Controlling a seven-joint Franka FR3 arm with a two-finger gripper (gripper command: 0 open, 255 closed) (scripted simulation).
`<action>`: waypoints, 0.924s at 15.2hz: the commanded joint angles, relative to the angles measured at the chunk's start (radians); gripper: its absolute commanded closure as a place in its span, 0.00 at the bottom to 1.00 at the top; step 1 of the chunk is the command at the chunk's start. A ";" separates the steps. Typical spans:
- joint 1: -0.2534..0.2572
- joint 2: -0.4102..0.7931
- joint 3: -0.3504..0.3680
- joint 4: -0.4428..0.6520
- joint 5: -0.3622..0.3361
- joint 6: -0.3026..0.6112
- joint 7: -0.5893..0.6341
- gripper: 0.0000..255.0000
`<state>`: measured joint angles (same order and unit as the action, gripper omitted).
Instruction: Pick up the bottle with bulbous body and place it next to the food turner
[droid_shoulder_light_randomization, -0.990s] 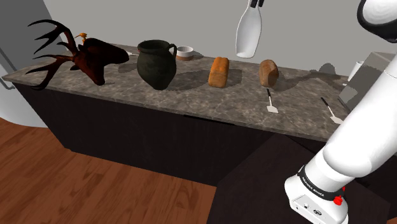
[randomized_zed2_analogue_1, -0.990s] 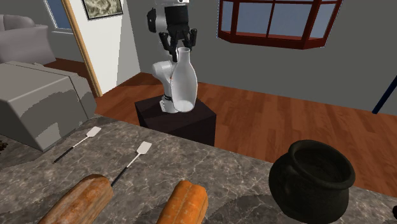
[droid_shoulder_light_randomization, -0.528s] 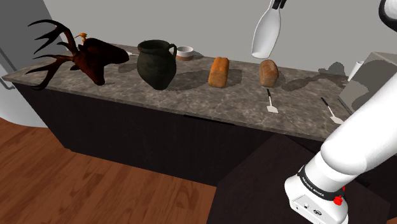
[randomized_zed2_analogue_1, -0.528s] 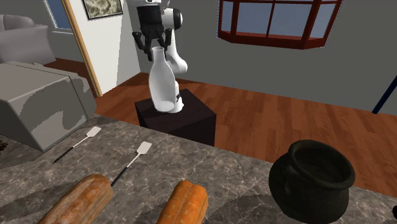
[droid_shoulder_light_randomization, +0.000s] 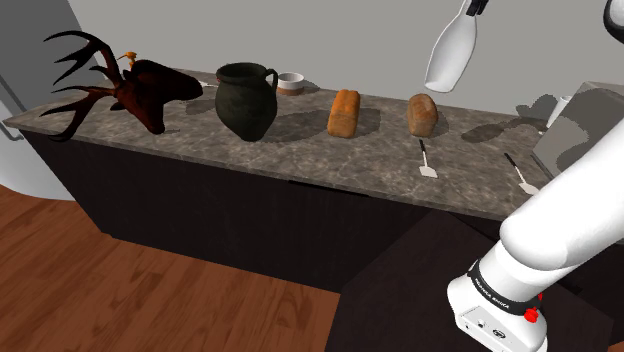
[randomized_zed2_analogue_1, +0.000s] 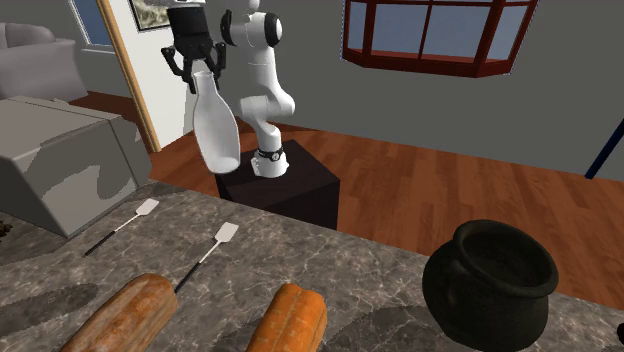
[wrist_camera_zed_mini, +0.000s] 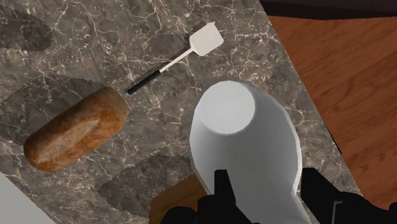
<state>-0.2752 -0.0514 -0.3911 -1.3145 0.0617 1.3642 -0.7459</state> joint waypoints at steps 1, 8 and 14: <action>-0.024 -0.007 -0.027 -0.011 0.001 0.001 -0.052 1.00; -0.122 0.057 -0.139 0.065 0.047 -0.035 -0.248 1.00; -0.249 0.184 -0.238 0.208 0.141 -0.096 -0.432 1.00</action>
<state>-0.4989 0.1003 -0.6135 -1.1514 0.1793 1.2904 -1.1469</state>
